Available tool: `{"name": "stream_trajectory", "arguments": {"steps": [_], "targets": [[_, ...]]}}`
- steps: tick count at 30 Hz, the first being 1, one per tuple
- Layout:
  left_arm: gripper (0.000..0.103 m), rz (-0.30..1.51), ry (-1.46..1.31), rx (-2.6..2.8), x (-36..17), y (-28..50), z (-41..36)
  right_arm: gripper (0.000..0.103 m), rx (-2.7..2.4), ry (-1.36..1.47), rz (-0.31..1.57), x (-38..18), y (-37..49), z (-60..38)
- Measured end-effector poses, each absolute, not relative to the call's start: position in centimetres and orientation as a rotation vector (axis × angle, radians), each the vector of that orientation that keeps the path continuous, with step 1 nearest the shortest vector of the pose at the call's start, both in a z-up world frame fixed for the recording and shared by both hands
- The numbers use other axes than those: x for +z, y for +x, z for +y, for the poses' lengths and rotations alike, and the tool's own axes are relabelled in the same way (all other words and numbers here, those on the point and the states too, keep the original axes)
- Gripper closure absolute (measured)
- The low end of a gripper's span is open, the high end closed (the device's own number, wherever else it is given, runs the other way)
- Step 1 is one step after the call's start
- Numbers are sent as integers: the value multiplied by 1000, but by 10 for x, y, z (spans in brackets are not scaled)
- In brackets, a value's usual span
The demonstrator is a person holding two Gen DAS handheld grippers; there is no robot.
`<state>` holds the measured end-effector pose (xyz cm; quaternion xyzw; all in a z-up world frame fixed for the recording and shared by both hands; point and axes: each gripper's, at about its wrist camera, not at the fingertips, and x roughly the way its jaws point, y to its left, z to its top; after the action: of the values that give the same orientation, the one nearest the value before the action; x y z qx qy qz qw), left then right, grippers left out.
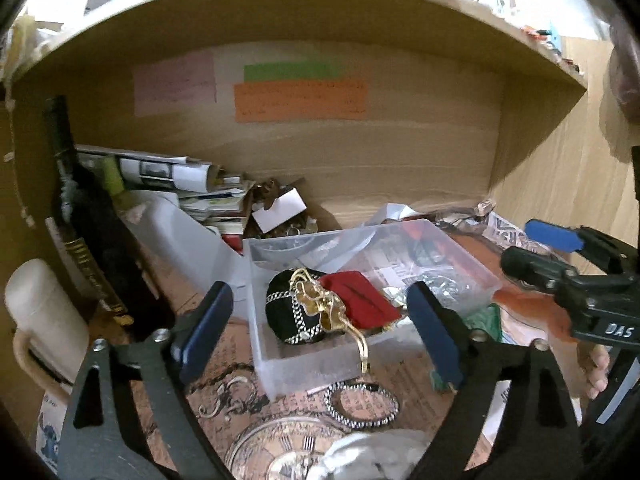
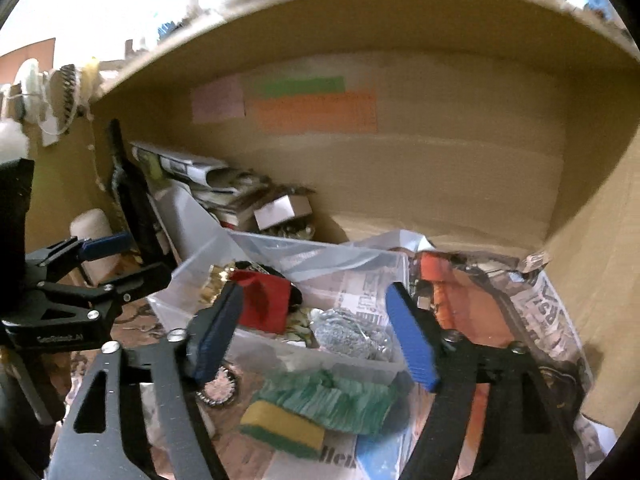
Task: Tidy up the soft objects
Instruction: 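Lower the red cloth and mesh bag into the clear bin and open both tools, then grasp the white drawstring bag with the left tool while the right tool grasps the yellow-green sponge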
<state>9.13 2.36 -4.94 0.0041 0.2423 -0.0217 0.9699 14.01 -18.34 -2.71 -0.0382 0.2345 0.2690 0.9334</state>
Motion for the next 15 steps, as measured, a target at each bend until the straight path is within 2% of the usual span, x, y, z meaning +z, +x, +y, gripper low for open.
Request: {"name": "stream_trajectory", "arguments": {"steps": [6,15], "targets": [[2,496,3,-41,-59,63,18,30,561,-71,472,-30,113,-189],[2,595,-9,-84,-93,44,3,30,578,-67,568,-61,96,-192]]}}
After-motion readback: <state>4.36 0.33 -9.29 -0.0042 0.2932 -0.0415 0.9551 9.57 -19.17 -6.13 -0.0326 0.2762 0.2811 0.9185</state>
